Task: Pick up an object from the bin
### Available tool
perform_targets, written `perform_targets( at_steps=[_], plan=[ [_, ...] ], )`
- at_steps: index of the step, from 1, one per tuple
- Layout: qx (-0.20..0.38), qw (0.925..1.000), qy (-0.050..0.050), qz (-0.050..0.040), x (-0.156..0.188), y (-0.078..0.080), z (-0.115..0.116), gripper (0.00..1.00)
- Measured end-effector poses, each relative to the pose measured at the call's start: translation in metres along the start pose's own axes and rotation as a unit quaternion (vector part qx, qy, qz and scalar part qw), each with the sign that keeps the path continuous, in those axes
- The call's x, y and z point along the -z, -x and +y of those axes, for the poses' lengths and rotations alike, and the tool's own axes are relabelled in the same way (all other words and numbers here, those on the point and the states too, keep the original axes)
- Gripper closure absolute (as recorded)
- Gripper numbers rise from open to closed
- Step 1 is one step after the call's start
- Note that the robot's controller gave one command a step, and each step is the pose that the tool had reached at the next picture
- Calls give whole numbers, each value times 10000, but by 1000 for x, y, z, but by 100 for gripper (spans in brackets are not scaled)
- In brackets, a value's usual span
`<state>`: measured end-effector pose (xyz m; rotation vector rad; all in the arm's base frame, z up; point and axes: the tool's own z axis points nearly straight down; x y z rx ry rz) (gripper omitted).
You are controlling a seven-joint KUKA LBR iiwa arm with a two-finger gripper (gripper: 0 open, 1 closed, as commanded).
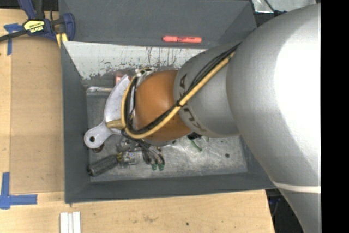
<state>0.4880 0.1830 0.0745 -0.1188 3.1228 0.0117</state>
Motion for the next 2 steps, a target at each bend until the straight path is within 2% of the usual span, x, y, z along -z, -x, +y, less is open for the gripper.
perform_targets(
  at_steps=[1, 2],
  plan=[
    [2, 10000, -11, 35, 4, -2, 0, 100],
    [0, 9999, -43, 119, 23, -5, -2, 100]
  ],
)
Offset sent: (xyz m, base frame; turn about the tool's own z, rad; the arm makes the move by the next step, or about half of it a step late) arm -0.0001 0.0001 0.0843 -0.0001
